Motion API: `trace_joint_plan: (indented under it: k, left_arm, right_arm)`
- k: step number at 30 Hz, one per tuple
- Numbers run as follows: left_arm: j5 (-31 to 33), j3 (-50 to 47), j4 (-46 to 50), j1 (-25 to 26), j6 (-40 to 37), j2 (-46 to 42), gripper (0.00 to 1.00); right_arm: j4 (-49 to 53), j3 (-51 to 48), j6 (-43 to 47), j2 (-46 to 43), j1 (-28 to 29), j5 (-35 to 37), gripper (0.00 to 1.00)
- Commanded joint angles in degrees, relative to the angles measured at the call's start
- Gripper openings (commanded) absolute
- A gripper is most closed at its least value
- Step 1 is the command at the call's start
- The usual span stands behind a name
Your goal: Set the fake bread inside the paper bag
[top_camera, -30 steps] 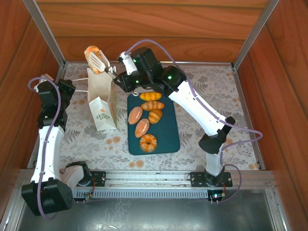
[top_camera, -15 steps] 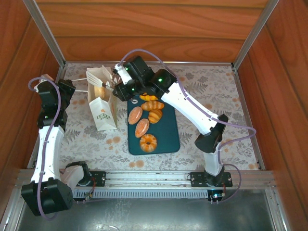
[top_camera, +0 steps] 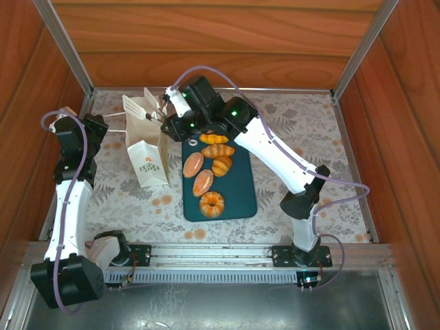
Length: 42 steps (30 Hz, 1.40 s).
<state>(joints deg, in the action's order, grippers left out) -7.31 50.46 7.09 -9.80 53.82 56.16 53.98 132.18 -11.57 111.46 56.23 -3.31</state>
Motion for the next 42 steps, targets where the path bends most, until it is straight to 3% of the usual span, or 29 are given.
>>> trace_joint_plan:
  k: [1,12,28,34,42]
  left_arm:
    - [0.3,-1.0,-0.6,-0.4,-0.1,-0.9,0.0]
    - [0.2,-0.7,-0.6,-0.4,0.0,-0.8,0.0]
    - [0.7,-0.5,0.3,-0.4,-0.6,-1.4,0.0]
    - [0.5,0.4,0.4,-0.4,-0.9,-1.2,0.0]
    - [0.8,0.8,0.7,-0.4,-0.9,-1.4,0.0]
  right_arm:
    - [-3.7,1.9,-1.9,-5.1,0.4,-1.4,0.47]
    - [-4.0,-3.4,-2.8,-14.7,0.3,3.3,0.45]
    - [0.8,-40.0,-10.7,-41.1,0.1,12.8,0.45]
    - [3.1,-50.5,-15.1,-45.7,0.1,11.7,0.44]
    - [6.5,-57.5,-17.0,-45.3,0.2,7.0,0.43]
